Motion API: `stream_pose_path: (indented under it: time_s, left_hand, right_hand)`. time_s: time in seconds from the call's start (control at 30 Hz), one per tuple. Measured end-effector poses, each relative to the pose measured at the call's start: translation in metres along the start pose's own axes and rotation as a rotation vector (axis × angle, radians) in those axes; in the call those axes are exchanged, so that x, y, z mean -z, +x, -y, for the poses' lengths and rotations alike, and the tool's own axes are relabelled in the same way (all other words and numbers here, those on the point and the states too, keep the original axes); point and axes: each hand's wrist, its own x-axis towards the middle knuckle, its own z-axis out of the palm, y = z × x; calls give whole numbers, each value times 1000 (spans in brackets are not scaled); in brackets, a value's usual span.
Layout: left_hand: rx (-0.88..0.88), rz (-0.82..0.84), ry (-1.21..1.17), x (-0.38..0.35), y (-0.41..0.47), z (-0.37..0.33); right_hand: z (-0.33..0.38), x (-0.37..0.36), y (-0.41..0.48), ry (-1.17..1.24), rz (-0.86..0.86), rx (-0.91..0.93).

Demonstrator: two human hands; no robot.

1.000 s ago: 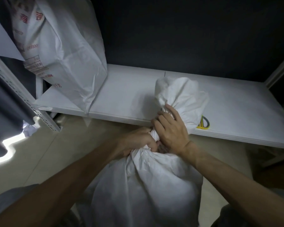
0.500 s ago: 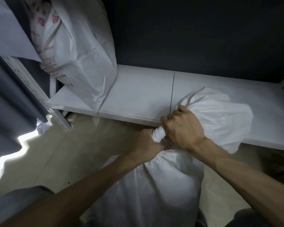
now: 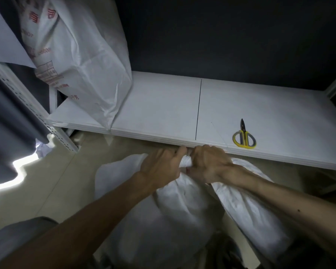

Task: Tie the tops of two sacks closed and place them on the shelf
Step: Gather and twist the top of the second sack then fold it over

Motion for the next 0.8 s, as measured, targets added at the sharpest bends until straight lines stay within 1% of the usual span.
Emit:
stream_pose_path:
  time_s: [0.1, 0.17, 0.27, 0.33, 0.43, 0.57, 0.7, 0.8]
  left_hand:
    - [-85, -52, 20, -9, 2, 5]
    - [-139, -133, 17, -17, 1, 8]
    - [-189, -155, 2, -24, 1, 11]
    - [-223, -167, -11, -28, 0, 12]
    - [-252, -183, -11, -29, -3, 14]
    - [-230, -82, -85, -30, 0, 17]
    - [-157, 16, -211, -28, 7, 17]
    - [-66, 61, -380, -26, 9, 14]
  right_hand:
    - [0, -5, 5, 167, 146, -51]
    - [-5, -9, 9, 271, 272, -101]
    - [-18, -13, 11, 489, 441, -22]
    - [-20, -15, 7, 533, 505, -40]
    - [-13, -18, 5, 655, 522, -137]
    - [-10, -11, 4, 764, 514, -146]
    - [-19, -9, 14, 607, 443, -138]
    - [-20, -2, 18, 528, 425, -149]
